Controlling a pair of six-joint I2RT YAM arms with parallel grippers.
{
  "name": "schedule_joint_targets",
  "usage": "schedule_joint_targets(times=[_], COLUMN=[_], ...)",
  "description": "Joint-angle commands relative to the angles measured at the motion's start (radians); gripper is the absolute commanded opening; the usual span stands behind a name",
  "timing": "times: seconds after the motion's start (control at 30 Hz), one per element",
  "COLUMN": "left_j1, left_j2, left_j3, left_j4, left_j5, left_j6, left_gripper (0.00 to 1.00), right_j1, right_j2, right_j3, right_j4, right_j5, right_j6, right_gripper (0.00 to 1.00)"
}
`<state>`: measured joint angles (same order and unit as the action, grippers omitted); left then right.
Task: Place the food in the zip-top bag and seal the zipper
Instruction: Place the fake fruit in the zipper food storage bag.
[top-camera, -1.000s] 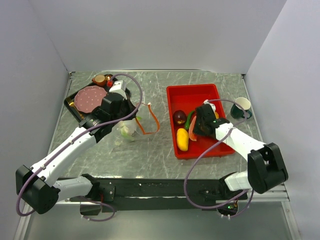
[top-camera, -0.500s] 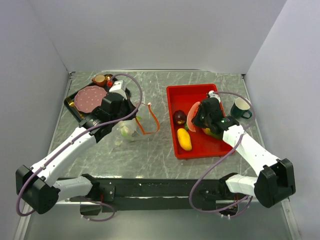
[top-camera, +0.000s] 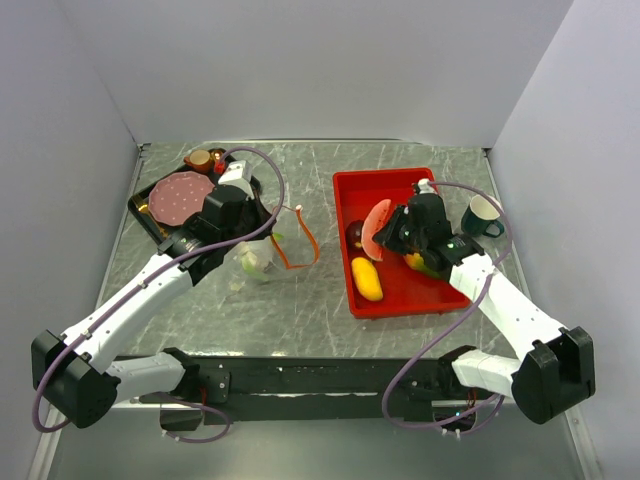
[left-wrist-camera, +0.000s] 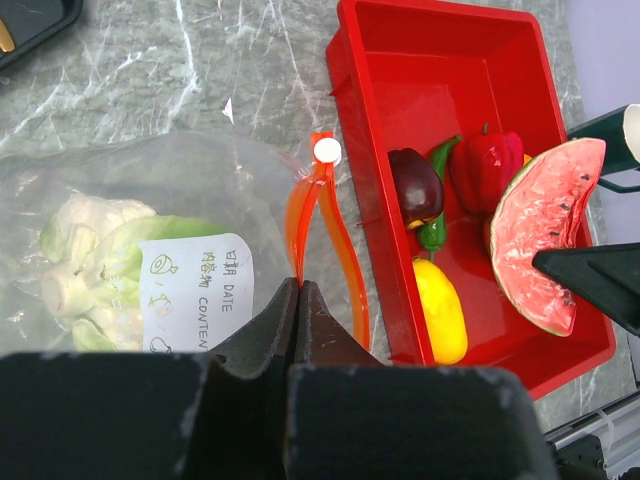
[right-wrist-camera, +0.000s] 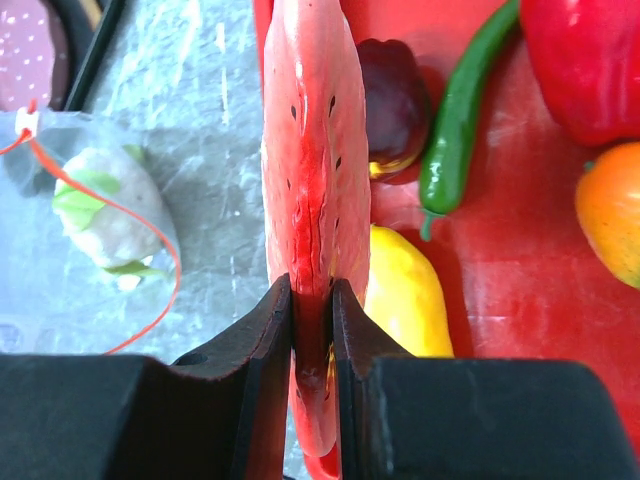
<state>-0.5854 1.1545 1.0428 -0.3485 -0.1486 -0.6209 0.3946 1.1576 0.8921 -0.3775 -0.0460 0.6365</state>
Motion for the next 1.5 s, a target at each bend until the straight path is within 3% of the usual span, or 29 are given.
schedule_joint_targets(times=[0.0,0.37,0.5,0.8,0.97,1.47], left_j1=[0.004,0.004,0.004,0.004,0.004,0.004], left_j2=[-0.029,-0.026,-0.026,-0.018,-0.016,-0.006], left_j3=[0.019,0.022,0.017,0.022,0.017,0.022], left_j4=[0.04,0.042,0.045,0.051,0.052,0.055], left_j5=[-0.008,-0.003,0.001,0.009,0.01,0.003], left_j6=[0.007,0.007,0.001,0.0,-0.007,-0.007], left_gripper=[0.01,0.01,0.01,0.01,0.01,0.01], right_j1=[0.0,0.0,0.004,0.096,0.168,0.224], right_j2=[-0.033,-0.032,-0.026,0.008,0.057,0.152], right_j3=[0.044,0.06,0.065,0.094,0.166,0.214], right_j4=[0.052,0.069,0.097,0.189,0.146,0.184], right_j5=[-0.049,-0.094,-0.182,-0.278,-0.245,-0.337], right_j6=[0.019,0.031,0.031,0.029,-0.023,-0.044], right_gripper=[0.05,0.05,0.05,0.06,0.06,0.06])
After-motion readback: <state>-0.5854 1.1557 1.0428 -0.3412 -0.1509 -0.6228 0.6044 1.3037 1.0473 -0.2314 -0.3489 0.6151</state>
